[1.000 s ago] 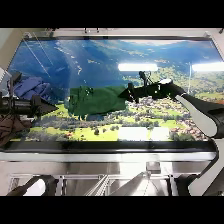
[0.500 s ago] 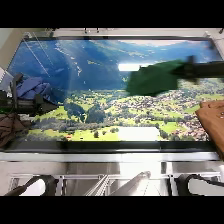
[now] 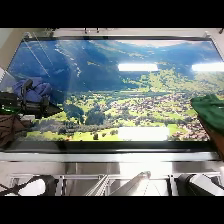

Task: Fold the shirts.

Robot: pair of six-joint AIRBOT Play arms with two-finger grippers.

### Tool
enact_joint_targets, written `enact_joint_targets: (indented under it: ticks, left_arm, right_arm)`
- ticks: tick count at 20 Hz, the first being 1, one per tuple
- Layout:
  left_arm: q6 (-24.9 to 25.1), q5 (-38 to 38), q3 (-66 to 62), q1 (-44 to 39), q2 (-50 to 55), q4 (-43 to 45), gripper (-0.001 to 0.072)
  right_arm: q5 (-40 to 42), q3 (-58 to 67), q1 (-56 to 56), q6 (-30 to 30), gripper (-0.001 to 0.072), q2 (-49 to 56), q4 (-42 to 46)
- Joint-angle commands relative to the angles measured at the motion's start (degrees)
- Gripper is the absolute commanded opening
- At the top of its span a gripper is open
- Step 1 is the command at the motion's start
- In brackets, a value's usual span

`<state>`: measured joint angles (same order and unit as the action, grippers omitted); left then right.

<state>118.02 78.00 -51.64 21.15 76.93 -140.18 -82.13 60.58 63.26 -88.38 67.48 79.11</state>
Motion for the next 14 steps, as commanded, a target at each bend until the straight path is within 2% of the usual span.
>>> enact_joint_targets:
  ticks: [1, 2, 3, 4, 5, 9, 11, 12, 13, 14]
  left_arm:
    - [0.20, 0.48, 0.00, 0.07, 0.50, -2.16, 0.0026]
    - [0.20, 0.63, -0.02, 0.07, 0.42, -2.99, 0.0026]
    - [0.20, 0.59, -0.04, 0.07, 0.13, -3.74, 0.0025]
    - [0.22, 0.57, -0.07, 0.04, -0.42, -4.37, 0.0025]
    - [0.20, 0.57, -0.07, 0.07, -1.09, -4.83, 0.0024]
    - [0.17, 0.55, -0.17, 0.07, -4.85, -5.07, 0.0025]
    - [0.17, 0.13, -0.39, 0.07, -6.93, -5.05, 0.0024]
    - [0.17, -0.04, -0.79, 0.07, -7.58, -5.07, 0.0024]
    - [0.17, -0.22, -1.33, 0.07, -8.22, -5.03, 0.0024]
    - [0.17, -0.35, -1.81, 0.07, -8.81, -5.03, 0.0024]
  right_arm:
    - [2.82, -8.48, 7.96, 0.50, 0.0020, 2.69, 4.74]
    - [2.45, -8.76, 8.22, 0.50, 0.0025, 3.04, 4.72]
    - [2.12, -8.39, 8.11, 0.52, 0.0123, 3.02, 3.74]
    - [1.14, -7.69, 8.00, 0.55, 0.0439, 2.86, 1.68]
    - [-0.61, -6.75, 8.00, 0.52, 0.0668, 2.60, -0.46]
    - [-13.62, -1.75, 4.26, -3.61, 0.0659, 1.79, -9.01]
    - [-18.56, 0.79, -1.66, -3.87, 0.0625, 1.75, -17.73]
    - [-18.51, 1.16, -5.68, -3.85, 0.0420, 1.55, -23.34]
    - [-15.78, 1.20, -11.13, -2.84, 0.0125, 1.22, -29.05]
    - [-12.17, 1.27, -17.11, 0.31, 0.0064, 1.11, -33.33]
